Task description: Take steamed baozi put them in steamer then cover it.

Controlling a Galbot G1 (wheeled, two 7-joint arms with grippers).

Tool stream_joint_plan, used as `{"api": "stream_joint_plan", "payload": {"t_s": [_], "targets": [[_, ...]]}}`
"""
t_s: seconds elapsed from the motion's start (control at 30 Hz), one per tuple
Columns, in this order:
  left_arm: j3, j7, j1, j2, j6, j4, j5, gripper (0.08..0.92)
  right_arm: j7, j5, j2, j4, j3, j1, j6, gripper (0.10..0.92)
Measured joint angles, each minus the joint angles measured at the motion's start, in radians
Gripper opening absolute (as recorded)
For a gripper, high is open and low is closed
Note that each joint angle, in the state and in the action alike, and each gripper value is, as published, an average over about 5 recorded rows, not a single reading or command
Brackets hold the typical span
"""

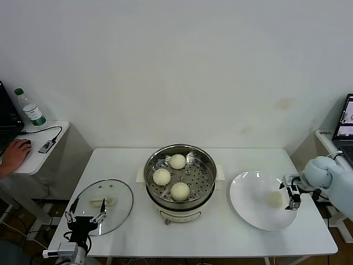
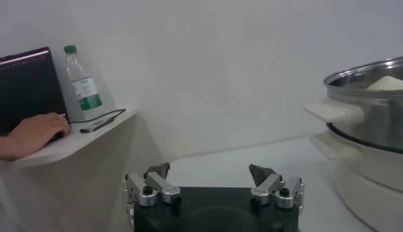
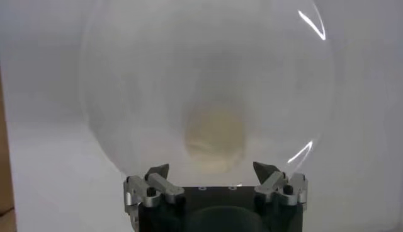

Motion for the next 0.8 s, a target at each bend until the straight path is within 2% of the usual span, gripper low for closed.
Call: {"api": "stream_joint_plan", "payload": {"t_s": [0.2, 0.5, 0.8], "targets": [[-0.007, 0.0, 0.0, -0.006, -0.001, -0.003, -0.002, 0.823, 0.0, -0.014, 0.019, -0.021, 0.011, -0.011, -0.009, 0.77], [-0.008, -0.002, 0.004, -0.008, -0.001, -0.006, -0.003, 0.823, 0.0, -0.019, 0.041, -0.032, 0.021, -0.019, -0.017, 0.642], [-0.01, -0.003, 0.004, -0.01, -0.002, -0.008, -0.003, 0.823, -0.008, -0.007, 0.028, -0.012, 0.016, -0.001, -0.026, 0.57]]}}
